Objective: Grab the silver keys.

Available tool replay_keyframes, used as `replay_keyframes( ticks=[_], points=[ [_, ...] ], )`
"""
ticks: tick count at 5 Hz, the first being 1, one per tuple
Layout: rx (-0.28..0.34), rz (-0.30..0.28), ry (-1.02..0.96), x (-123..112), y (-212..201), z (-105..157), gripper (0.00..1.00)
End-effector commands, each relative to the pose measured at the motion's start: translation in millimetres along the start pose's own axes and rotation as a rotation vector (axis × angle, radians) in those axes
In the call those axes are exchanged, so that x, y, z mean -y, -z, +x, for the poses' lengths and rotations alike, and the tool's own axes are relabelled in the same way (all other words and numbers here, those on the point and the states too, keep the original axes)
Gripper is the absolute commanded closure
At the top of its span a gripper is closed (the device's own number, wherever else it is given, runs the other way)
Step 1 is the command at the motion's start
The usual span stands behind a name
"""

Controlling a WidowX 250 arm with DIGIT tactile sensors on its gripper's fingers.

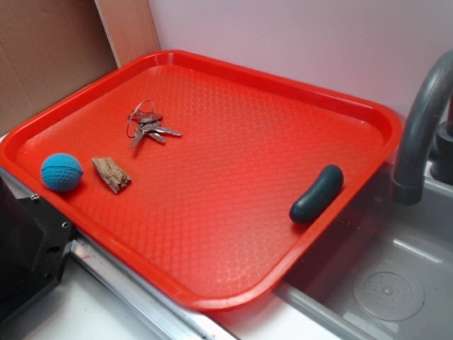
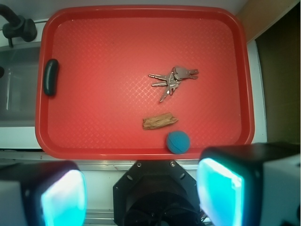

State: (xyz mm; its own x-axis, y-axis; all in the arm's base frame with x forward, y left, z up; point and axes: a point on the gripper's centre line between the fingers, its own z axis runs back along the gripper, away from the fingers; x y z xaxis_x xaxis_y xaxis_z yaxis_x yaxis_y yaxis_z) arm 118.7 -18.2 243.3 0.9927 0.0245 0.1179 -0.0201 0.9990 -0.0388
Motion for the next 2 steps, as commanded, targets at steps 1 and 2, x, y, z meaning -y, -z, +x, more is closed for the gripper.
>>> replay_keyframes(
  ticks=[1,2],
  points=[
    [0.0,0.0,0.0,0,0,0,0.0],
    [0.026,0.058,-0.153,-24,48,20,0.0]
  ],
)
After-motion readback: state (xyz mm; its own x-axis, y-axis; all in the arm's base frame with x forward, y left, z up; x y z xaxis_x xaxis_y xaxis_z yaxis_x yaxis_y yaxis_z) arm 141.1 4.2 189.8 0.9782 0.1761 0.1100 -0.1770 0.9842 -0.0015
